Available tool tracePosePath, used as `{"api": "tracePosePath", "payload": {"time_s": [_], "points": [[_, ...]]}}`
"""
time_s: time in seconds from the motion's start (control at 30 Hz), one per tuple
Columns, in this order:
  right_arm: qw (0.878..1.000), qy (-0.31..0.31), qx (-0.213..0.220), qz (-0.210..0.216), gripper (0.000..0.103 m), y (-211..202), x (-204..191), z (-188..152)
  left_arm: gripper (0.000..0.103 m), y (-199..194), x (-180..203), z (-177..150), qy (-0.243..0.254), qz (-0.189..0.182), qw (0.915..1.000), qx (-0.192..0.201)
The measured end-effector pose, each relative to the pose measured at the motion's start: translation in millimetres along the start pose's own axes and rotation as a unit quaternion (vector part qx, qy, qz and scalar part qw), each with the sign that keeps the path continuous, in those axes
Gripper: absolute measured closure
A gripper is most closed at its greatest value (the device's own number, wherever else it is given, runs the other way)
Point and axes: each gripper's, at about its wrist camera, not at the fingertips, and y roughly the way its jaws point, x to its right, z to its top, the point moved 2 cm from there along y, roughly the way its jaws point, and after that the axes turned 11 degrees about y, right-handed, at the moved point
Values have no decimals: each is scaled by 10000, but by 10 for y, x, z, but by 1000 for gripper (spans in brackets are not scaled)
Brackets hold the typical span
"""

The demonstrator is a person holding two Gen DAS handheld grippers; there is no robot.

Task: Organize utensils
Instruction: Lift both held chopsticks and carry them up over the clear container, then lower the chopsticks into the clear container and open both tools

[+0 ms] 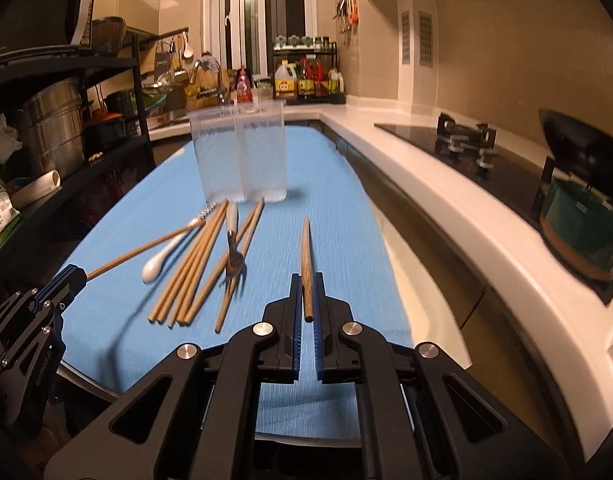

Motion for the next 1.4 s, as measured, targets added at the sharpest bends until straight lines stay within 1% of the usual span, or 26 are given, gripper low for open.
{"api": "tracePosePath", "payload": {"time_s": [0.2,0.27,0.33,0.43,0.53,0.73,1.17,1.33,1.4], "points": [[9991,-28,398,114,98,-226,-67,439,98,-86,-212,420,-131,16,9994,318],[9986,-59,502,160,98,-265,-113,556,98,-75,-279,601,-100,-13,9991,418],[9984,-4,536,199,98,-261,-107,670,98,-56,-340,772,-55,-56,9985,537],[9981,77,553,250,98,-214,-110,819,98,-7,-438,1001,-105,-170,9980,608],[9980,55,553,291,98,-138,-163,933,98,132,-543,1184,-256,-358,9979,474],[9975,-76,581,389,98,-21,-275,1179,99,345,-624,1423,-462,-670,9964,217],[9965,-196,514,627,98,208,-428,1527,99,643,-632,1665,-510,-992,9937,-110],[9950,-213,649,730,98,202,-520,1786,99,770,-686,1861,-493,-1103,9925,-165],[9942,-268,724,742,98,186,-567,1883,99,803,-703,1967,-417,-1084,9931,-136]]}}
